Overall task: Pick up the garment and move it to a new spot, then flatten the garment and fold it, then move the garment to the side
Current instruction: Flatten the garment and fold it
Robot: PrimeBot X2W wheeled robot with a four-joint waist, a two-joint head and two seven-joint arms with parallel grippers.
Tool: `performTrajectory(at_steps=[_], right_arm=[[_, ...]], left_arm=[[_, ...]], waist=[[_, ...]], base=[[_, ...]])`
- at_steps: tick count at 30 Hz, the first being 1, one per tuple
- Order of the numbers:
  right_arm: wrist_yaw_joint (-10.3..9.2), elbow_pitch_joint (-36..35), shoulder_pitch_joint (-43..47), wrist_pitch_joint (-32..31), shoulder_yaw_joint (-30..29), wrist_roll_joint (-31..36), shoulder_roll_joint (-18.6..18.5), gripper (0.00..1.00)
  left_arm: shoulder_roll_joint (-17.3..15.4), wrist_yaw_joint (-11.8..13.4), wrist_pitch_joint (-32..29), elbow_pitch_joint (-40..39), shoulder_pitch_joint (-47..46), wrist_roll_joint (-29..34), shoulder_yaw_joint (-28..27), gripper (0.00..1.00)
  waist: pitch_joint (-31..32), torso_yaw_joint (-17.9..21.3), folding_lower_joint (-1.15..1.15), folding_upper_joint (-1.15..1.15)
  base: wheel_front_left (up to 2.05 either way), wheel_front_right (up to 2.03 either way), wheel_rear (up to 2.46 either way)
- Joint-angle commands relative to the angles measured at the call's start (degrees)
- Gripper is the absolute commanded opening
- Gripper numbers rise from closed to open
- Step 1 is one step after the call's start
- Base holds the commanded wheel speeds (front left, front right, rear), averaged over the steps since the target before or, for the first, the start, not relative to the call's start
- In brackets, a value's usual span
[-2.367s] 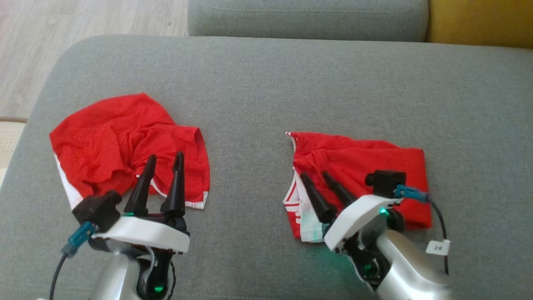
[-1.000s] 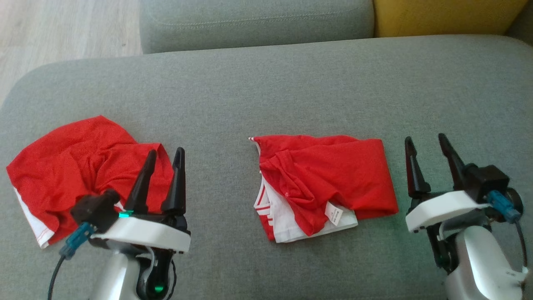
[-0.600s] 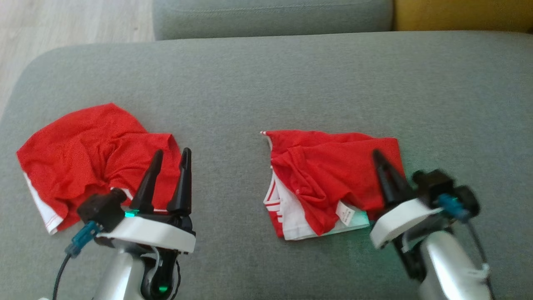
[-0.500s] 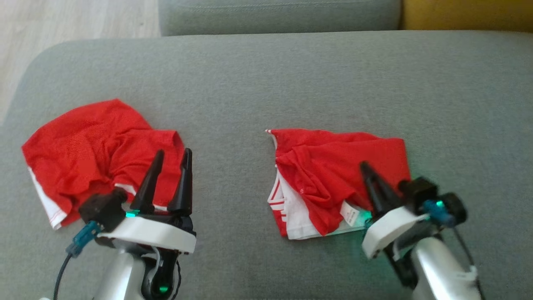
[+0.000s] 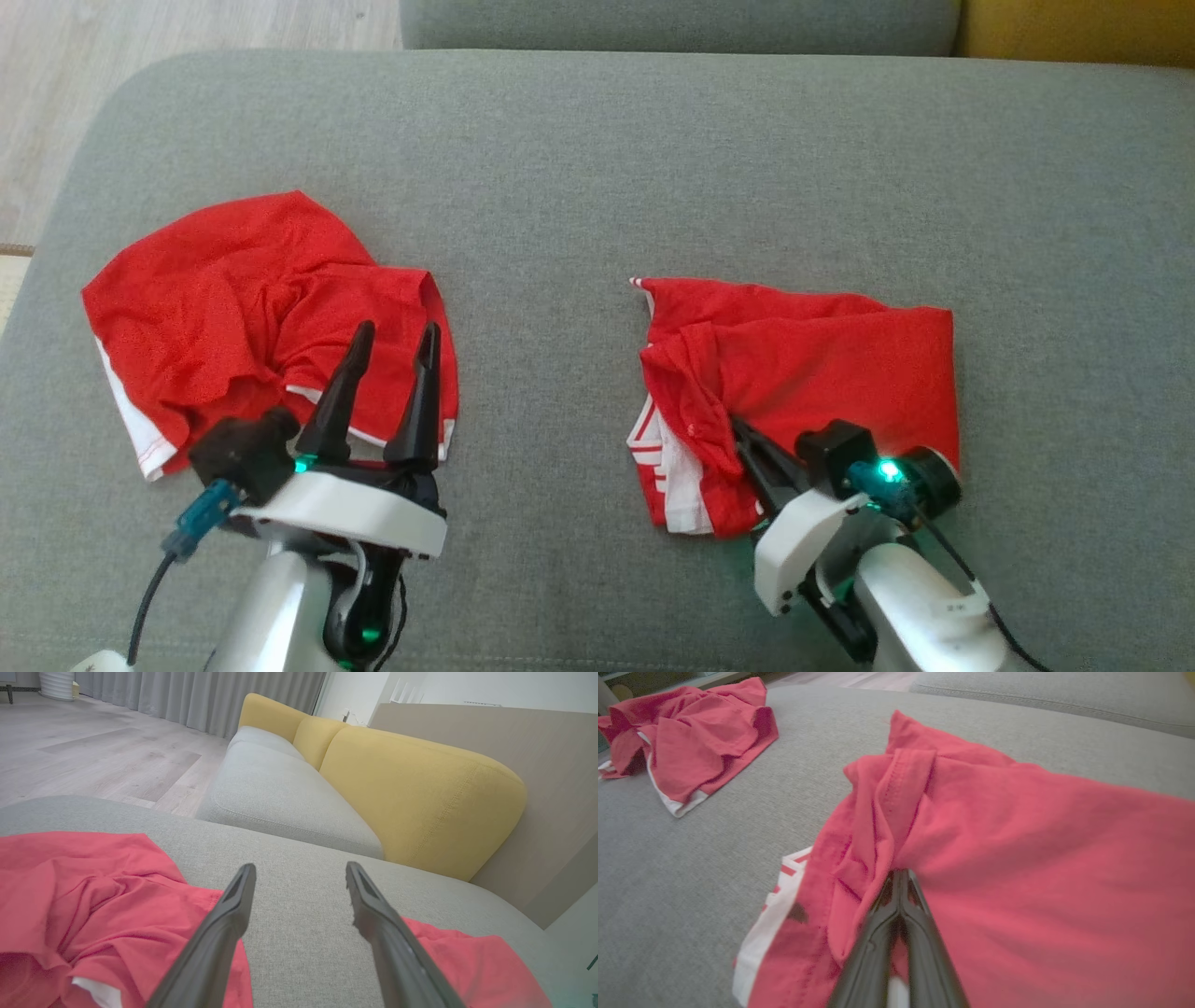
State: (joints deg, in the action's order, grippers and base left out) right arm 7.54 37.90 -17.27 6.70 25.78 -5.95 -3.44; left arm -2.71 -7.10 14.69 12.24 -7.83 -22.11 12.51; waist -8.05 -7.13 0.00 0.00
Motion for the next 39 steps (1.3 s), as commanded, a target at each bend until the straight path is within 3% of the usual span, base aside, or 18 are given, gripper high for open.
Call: performTrajectory(at_steps=[1, 17, 26, 34, 35, 36, 39], right_arm=[[-0.05, -1.20, -1.69, 1.02, 2.20, -0.92, 0.55, 0.00], [-0.05, 0.06, -4.28, 1.21, 12.23, -9.37, 0.56, 0.00], [-0.05, -1.73, -6.72, 4.73, 5.75, -11.22, 0.56, 0.00], [-0.05, -7.80, -5.95, 5.94, -7.44, -3.49, -1.33, 0.00], [-0.05, -8.86, -5.43, 6.08, -9.42, -1.21, -1.81, 0.90], [-0.05, -10.07, -4.57, 6.19, -11.59, 0.08, -1.65, 1.00], [-0.05, -13.77, -1.47, 6.31, -15.96, 2.28, -0.83, 1.00]], left_arm=[[-0.18, -0.28, 0.30, -1.87, -2.89, -0.41, -1.41, 1.00], [-0.17, -0.35, 0.30, -1.32, -2.99, -1.22, -1.34, 1.00], [-0.17, -0.36, 0.30, -1.55, -2.01, -0.74, -2.54, 1.00], [-0.17, -0.32, 0.30, -2.02, -0.93, -1.20, -2.39, 1.00], [-0.17, -0.32, 0.30, -2.06, -0.87, -0.70, -2.18, 1.00], [-0.17, -0.33, 0.30, -2.11, -0.77, -0.30, -1.95, 1.00], [-0.17, -0.31, 0.30, -2.08, -0.25, -0.11, -1.77, 1.00]], waist=[[-0.11, 0.00, 0.00, 0.00], [0.41, 0.70, 0.00, 0.00], [2.35, 2.89, 0.00, 0.00], [4.39, 5.30, 0.00, 0.00], [4.57, 5.47, 0.00, 0.00], [4.71, 5.61, 0.00, 0.00], [5.06, 6.12, 0.00, 0.00]], base=[[0.00, 0.00, 0.00], [0.00, 0.00, 0.00], [0.00, 0.00, 0.00], [0.00, 0.00, 0.00], [0.00, 0.00, 0.00], [0.00, 0.00, 0.00], [0.00, 0.00, 0.00]])
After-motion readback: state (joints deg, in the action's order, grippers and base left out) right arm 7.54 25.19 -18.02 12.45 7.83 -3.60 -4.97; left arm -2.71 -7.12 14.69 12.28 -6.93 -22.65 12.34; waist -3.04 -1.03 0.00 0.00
